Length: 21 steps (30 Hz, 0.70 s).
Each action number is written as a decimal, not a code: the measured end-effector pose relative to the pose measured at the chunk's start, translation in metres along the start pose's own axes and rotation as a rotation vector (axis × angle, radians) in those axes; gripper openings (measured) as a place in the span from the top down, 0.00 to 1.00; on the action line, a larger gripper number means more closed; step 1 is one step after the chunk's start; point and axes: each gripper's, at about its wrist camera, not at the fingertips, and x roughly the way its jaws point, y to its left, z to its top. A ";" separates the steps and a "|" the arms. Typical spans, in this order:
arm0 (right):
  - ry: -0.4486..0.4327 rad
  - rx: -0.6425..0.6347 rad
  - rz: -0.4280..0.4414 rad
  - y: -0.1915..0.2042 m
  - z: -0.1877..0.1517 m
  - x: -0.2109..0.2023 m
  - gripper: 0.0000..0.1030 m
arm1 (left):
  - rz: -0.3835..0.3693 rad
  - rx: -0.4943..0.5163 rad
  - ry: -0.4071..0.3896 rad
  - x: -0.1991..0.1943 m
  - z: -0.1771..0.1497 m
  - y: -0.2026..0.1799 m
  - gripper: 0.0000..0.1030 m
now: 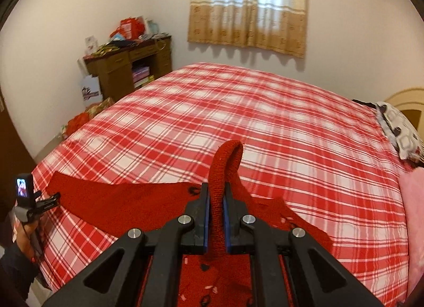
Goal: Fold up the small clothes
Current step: 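Lift the held sleeve and fold it across the sweater body, then release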
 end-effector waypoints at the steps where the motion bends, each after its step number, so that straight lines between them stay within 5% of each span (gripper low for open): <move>1: 0.009 -0.003 0.009 0.004 -0.001 0.005 0.92 | -0.001 -0.007 0.006 0.002 -0.001 0.001 0.00; 8: 0.068 -0.010 0.078 0.048 -0.022 0.051 0.92 | -0.016 -0.025 0.023 0.008 -0.005 0.002 0.00; 16: 0.177 -0.089 0.128 0.119 -0.083 0.110 0.92 | -0.016 -0.024 0.023 0.010 -0.006 0.002 0.00; 21: 0.241 -0.102 0.143 0.127 -0.108 0.131 0.92 | -0.013 -0.020 0.024 0.011 -0.006 0.002 0.00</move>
